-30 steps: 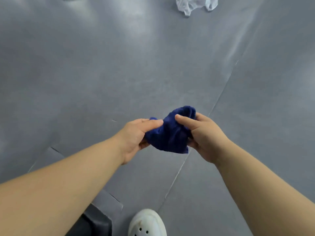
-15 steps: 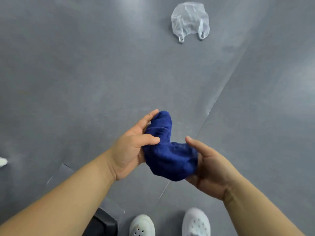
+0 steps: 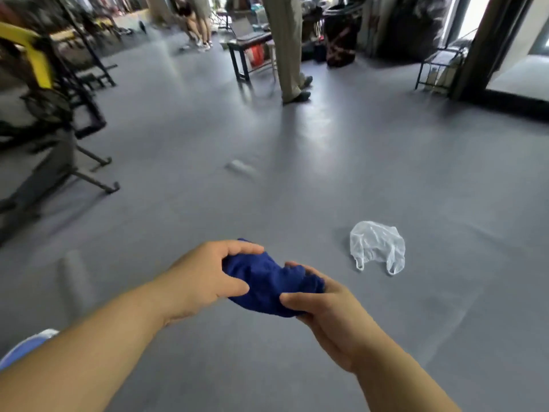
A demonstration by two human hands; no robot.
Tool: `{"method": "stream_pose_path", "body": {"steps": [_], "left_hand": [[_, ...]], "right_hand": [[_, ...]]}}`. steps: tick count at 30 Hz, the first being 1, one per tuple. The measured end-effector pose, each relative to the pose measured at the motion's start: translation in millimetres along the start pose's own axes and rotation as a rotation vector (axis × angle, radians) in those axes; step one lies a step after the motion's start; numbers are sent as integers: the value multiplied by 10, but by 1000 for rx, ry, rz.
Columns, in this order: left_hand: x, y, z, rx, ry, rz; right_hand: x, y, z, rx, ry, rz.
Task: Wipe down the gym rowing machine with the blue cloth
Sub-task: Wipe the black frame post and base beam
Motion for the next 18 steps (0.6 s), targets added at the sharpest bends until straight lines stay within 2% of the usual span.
{"method": "stream_pose_path", "body": {"steps": [4,7,10,14,18], "left_hand": [[-902,470,-695,23,-321,-106],[-1612,1023,-1006,68,-459,-225],[-2375,1807,-1164,64,-449,-444],[-3087,2897,-1360,-22,-170,-789],[-3302,4231,-1428,-76,79,-1220]], "right_hand": [[632,35,1402,-262,610,-35],[1339,204,2219,-491,876,-73],[2142,417,2857,-731,931,-16],[3227,536,3333,-695,810,357],[4336,985,3746,-677,649,737]]}}
Point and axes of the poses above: each hand's wrist, its own y-axis away from the middle knuckle, its own x-axis out of the palm, z = x × y, the point moved 9 cm from there along -y, towards the middle knuckle, and after that the axes turned 14 degrees about y, right-handed, at the moved point
